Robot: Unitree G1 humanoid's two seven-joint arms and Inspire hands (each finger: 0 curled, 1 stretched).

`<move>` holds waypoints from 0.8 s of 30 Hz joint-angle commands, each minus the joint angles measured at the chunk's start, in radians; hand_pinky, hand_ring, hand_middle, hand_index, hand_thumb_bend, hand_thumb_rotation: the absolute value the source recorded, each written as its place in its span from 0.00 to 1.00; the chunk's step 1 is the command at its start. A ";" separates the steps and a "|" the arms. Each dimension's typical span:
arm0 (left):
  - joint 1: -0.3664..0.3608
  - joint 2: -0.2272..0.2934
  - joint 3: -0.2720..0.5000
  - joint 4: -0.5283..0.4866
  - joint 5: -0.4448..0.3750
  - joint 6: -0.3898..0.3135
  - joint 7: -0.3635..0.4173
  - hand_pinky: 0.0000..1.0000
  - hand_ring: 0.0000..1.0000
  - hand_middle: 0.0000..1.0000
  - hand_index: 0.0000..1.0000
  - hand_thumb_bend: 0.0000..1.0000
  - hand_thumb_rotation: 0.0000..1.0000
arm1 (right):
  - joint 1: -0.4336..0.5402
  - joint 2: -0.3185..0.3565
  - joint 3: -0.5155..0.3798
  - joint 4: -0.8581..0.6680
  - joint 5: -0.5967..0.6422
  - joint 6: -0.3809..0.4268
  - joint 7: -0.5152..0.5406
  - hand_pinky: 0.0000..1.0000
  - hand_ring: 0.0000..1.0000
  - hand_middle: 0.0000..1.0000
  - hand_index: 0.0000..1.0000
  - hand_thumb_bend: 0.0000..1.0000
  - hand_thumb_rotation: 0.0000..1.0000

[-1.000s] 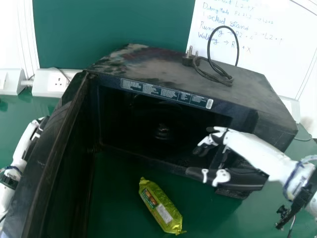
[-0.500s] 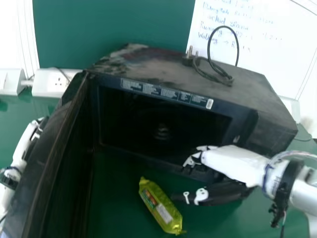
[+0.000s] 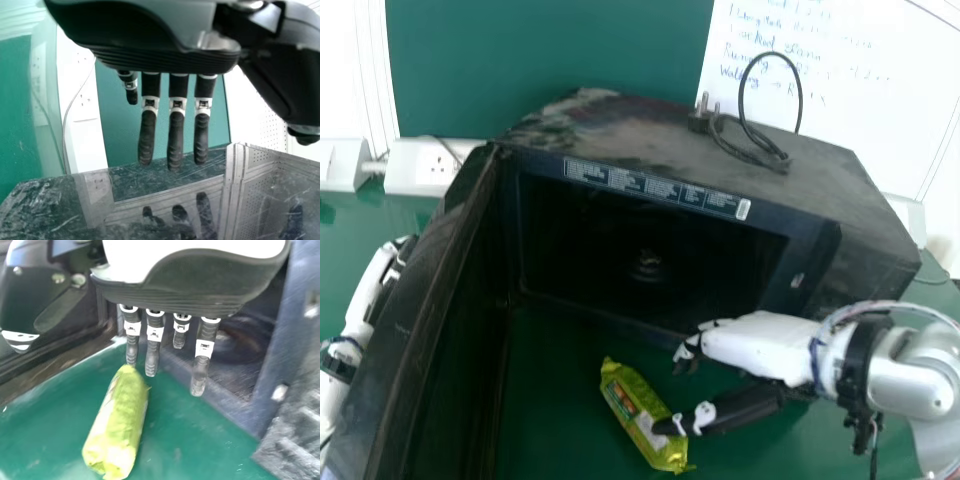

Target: Put biscuit inside oven

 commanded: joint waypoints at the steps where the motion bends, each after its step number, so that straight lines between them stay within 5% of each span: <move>1: 0.004 -0.001 -0.003 -0.014 0.004 0.004 0.000 0.29 0.37 0.41 0.48 0.51 0.06 | -0.028 0.024 0.029 0.005 -0.023 0.007 0.021 0.56 0.75 0.80 0.85 1.00 0.71; 9: 0.004 -0.001 -0.005 -0.016 0.010 -0.006 0.002 0.29 0.37 0.40 0.48 0.51 0.06 | -0.048 0.098 0.099 0.001 -0.120 0.083 0.049 0.71 0.82 0.85 0.86 1.00 0.68; 24: 0.012 -0.002 -0.003 -0.035 0.018 0.009 0.009 0.30 0.37 0.41 0.48 0.51 0.06 | -0.105 0.247 0.222 0.088 -0.280 0.178 0.135 0.61 0.75 0.79 0.84 0.99 0.52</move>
